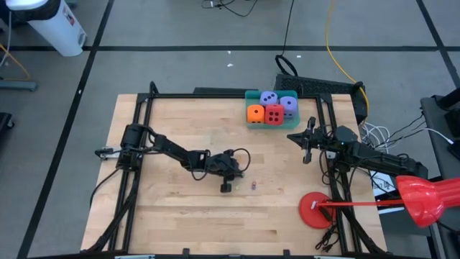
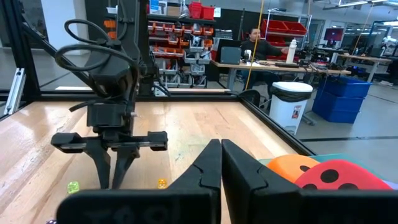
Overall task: Pick & Place Dice
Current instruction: Put the small dark green dice into the blue transparent bin
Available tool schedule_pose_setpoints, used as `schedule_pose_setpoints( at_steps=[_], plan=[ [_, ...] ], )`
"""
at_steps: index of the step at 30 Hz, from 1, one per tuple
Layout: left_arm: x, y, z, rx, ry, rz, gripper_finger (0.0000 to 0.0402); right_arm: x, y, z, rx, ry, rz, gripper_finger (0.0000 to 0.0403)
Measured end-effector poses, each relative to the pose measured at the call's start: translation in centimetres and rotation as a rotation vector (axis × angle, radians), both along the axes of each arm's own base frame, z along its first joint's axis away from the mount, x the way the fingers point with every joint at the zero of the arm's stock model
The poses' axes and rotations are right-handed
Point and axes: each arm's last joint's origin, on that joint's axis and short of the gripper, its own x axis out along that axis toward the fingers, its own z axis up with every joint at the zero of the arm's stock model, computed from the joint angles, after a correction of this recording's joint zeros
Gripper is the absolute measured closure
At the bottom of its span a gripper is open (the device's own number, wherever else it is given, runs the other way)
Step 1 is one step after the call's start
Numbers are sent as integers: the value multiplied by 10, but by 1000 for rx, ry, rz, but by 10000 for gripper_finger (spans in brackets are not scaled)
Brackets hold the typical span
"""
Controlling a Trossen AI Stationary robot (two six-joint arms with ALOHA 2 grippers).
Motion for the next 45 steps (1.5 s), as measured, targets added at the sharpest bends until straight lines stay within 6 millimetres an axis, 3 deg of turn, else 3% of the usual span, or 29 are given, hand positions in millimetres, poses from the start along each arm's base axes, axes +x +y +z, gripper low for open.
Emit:
schedule_pose_setpoints(
  at_steps=[6,19,22,29,32,45],
  plan=[
    [1,0,2,8,-23,-12,371,0,0,0,0,0,0,399],
    [3,-2,6,4,-70,-35,359,0,0,0,0,0,0,399],
    [3,-4,6,-8,-68,-88,331,0,0,0,0,0,0,399],
    [4,-1,7,21,-80,-88,212,0,0,0,-2,-4,0,399],
    [5,5,5,41,-81,-87,180,0,0,1,-5,-12,0,399],
    [10,25,-12,-37,-60,-150,165,0,0,3,-9,-23,0,399]
  ],
)
